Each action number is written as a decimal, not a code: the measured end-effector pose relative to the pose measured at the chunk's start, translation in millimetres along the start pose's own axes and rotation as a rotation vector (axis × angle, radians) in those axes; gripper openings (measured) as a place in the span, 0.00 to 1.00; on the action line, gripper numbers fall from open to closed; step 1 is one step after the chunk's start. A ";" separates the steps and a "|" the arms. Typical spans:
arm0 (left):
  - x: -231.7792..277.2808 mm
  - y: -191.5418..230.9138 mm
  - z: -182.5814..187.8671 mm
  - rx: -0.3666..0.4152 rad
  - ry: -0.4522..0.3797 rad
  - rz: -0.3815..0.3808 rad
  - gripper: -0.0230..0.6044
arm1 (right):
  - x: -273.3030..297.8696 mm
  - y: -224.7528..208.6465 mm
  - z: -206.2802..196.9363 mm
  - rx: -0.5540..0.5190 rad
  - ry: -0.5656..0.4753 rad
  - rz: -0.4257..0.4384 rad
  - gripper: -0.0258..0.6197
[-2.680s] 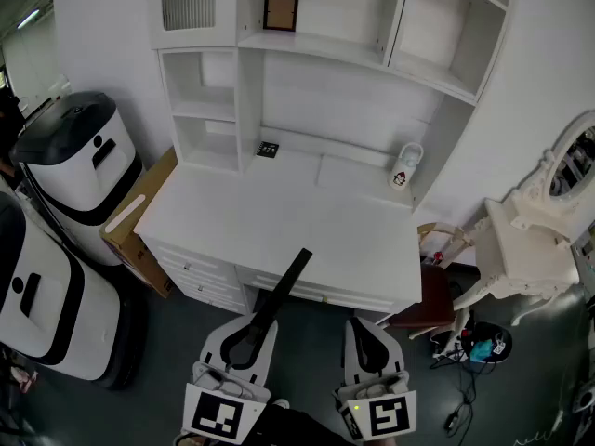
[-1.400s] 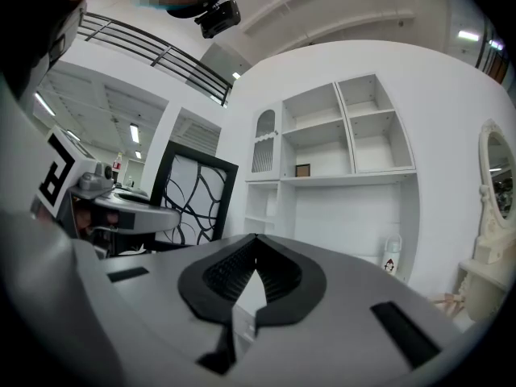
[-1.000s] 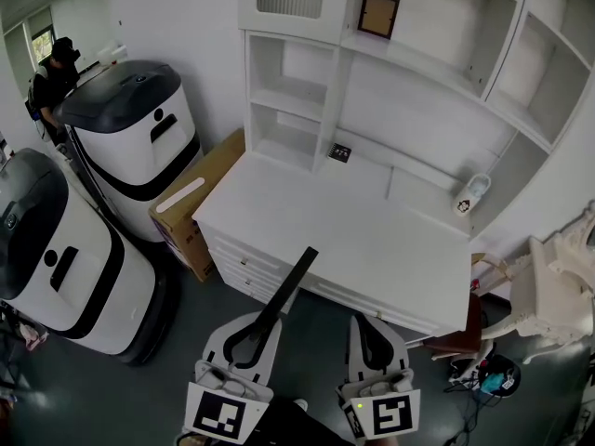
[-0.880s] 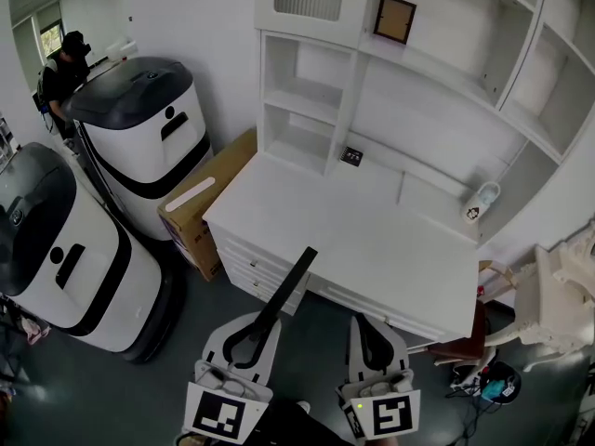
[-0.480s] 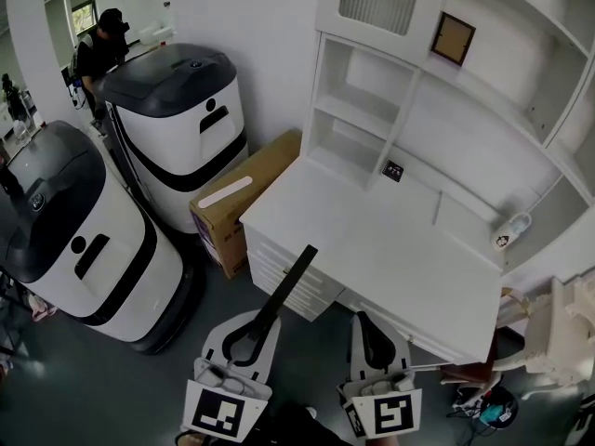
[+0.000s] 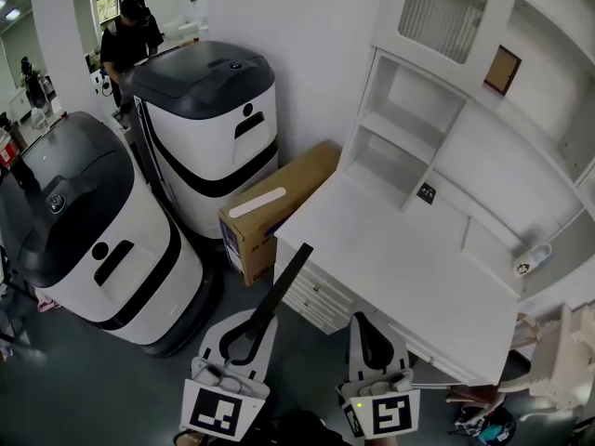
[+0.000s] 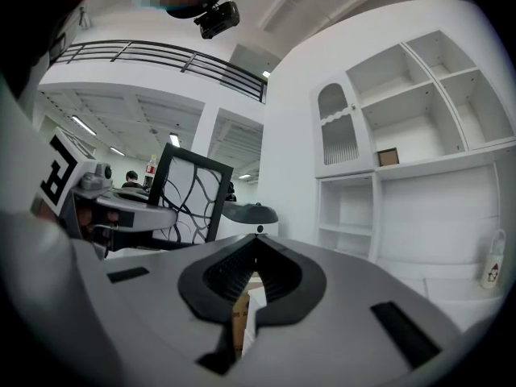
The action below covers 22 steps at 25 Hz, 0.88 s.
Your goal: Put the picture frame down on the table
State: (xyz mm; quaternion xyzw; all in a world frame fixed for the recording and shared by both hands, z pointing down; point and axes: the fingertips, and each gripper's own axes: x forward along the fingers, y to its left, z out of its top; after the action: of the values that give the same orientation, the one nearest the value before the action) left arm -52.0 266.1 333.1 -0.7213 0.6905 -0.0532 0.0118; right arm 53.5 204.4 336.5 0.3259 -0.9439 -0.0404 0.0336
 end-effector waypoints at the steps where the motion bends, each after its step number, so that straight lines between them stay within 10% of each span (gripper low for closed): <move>1: -0.4 7.9 -0.6 0.002 -0.001 0.003 0.09 | 6.7 5.0 1.4 -0.002 -0.002 0.004 0.04; 22: 4.5 79.8 -6.4 0.005 -0.028 -0.037 0.09 | 58.3 43.4 20.2 -0.035 -0.070 -0.050 0.04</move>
State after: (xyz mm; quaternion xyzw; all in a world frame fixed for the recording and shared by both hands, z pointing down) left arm -131.8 258.3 332.5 -0.7346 0.6766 -0.0452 0.0221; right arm -20.7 203.5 322.9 0.3470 -0.9353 -0.0690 0.0051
